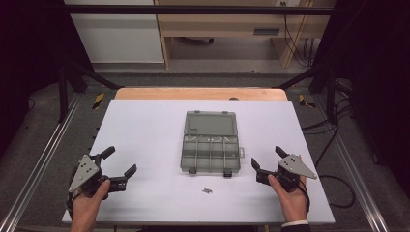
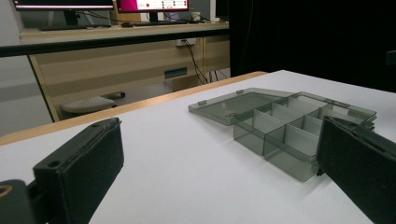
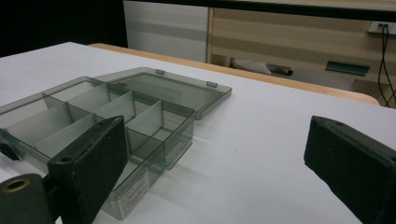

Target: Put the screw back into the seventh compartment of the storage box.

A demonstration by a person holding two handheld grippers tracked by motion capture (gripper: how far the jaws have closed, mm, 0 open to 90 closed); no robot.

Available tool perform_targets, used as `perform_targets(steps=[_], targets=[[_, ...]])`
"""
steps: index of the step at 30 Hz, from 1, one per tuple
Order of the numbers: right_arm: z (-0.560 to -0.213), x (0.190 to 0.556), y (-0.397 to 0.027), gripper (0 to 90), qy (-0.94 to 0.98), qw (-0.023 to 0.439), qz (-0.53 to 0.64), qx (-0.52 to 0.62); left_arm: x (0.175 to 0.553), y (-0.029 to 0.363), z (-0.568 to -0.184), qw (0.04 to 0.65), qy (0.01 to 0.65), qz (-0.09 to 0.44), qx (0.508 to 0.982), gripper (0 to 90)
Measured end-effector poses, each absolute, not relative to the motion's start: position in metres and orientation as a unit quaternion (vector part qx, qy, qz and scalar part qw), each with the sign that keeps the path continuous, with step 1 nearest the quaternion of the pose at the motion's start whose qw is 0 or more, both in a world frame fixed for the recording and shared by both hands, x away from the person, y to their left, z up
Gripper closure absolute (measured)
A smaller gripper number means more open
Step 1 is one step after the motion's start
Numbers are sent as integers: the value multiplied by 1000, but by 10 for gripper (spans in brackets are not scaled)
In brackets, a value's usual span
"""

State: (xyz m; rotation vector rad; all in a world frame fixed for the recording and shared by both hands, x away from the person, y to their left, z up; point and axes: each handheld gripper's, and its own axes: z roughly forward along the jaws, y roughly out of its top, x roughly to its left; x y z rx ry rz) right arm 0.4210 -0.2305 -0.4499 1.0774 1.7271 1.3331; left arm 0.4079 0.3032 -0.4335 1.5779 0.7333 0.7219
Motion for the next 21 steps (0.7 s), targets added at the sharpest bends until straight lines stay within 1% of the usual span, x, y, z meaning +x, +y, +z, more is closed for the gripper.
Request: perform_targets(steps=[15,21], targets=[[-448,418,-234,55,676,332,508,419,407,298,-433,581,318,317,679,7],[-441,418,-214,51,711,341,466,402,407,297,-435,570,322,324,683,6]])
